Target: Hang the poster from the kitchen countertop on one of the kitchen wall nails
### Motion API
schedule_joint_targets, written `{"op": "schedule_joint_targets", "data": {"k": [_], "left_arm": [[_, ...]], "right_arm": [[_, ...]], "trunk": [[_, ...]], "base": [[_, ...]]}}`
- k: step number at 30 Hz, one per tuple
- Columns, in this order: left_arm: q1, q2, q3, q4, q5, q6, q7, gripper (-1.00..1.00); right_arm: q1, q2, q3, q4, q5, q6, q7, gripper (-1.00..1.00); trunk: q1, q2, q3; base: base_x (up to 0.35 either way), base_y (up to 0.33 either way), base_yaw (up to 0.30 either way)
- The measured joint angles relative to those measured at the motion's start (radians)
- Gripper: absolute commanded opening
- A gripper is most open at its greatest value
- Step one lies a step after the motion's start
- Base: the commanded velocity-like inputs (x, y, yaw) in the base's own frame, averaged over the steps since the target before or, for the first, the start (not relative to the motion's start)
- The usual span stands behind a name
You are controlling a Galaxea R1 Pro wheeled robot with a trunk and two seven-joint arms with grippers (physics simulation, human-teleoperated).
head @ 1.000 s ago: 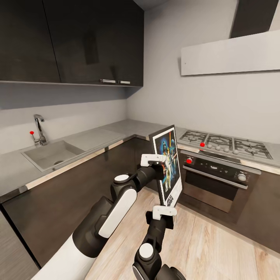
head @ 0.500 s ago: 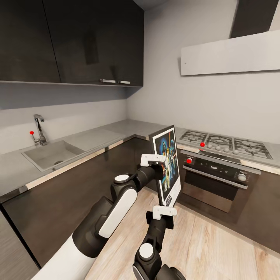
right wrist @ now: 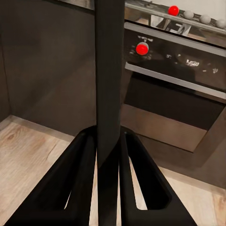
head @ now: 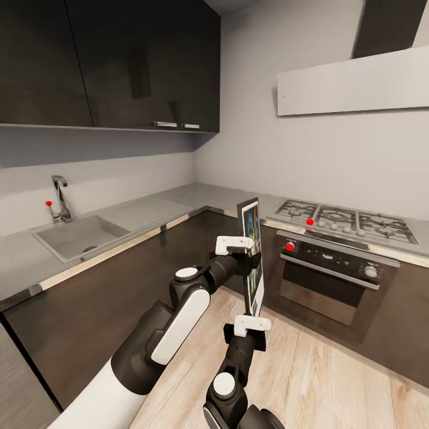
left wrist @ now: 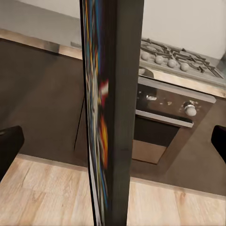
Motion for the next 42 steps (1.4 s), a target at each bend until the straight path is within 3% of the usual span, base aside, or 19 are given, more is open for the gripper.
{"op": "schedule_joint_targets", "data": {"k": [11, 19, 24, 27, 29, 32, 35, 36, 37, 40, 42], "left_arm": [[0.0, 0.0, 0.008, -0.015, 0.0, 0.0, -0.002, 1.0], [0.0, 0.0, 0.012, -0.02, 0.0, 0.0, -0.003, 1.0], [0.0, 0.0, 0.016, -0.02, 0.005, 0.001, -0.004, 1.0], [0.0, 0.0, 0.021, -0.021, 0.054, -0.001, -0.007, 1.0], [0.0, 0.006, 0.024, -0.023, 0.1, -0.003, -0.011, 1.0], [0.0, 0.032, 0.025, -0.025, 0.139, -0.014, -0.016, 1.0], [0.0, 0.076, 0.035, -0.025, 0.196, -0.037, -0.046, 1.0], [0.0, 0.104, 0.043, -0.026, 0.227, -0.045, -0.076, 1.0], [0.0, 0.166, 0.054, -0.023, 0.289, -0.054, -0.153, 1.0], [0.0, 0.219, 0.058, -0.019, 0.338, -0.058, -0.213, 1.0], [0.001, 0.272, 0.061, -0.007, 0.385, -0.101, -0.275, 1.0]], "right_arm": [[0.0, 0.0, -0.002, 0.0, -0.001, -0.004, 0.0, -1.0], [-0.016, 0.0, -0.031, 0.0, -0.03, -0.023, 0.003, -1.0], [-0.052, 0.0, -0.104, 0.002, -0.033, -0.02, 0.047, -1.0], [-0.054, 0.0, -0.19, 0.002, -0.033, -0.023, 0.15, -1.0], [-0.051, 0.0, -0.225, 0.001, -0.033, -0.026, 0.211, -1.0], [-0.048, -0.018, -0.239, 0.001, -0.032, -0.028, 0.248, -1.0], [-0.045, -0.057, -0.247, -0.002, -0.032, -0.046, 0.286, -1.0], [-0.044, -0.077, -0.248, -0.005, -0.031, -0.066, 0.298, -1.0], [-0.042, -0.108, -0.249, -0.01, -0.03, -0.107, 0.309, -1.0], [-0.041, -0.134, -0.248, -0.016, -0.034, -0.126, 0.314, -1.0], [-0.029, -0.169, -0.247, -0.026, -0.036, -0.147, 0.32, -1.0]], "trunk": [[0.0, 0.0, 0.0], [0.0, 0.0, 0.0], [0.0, 0.0, 0.0], [0.0, 0.0, 0.0], [0.0, 0.0, 0.0], [0.0, 0.0, 0.0], [0.0, 0.0, 0.0], [0.0, 0.0, 0.0], [0.0, 0.0, 0.0], [0.0, 0.0, 0.0], [0.0, 0.0, 0.0]], "base": [[0.0, 0.0, 0.0], [0.0, 0.0, 0.0], [0.0, 0.0, 0.0], [0.0, 0.0, 0.0], [0.0, 0.0, 0.0], [0.0, 0.0, 0.0], [0.0, 0.0, 0.0], [0.0, 0.0, 0.0], [0.0, 0.0, 0.0], [0.0, 0.0, 0.0], [0.0, 0.0, 0.0]]}}
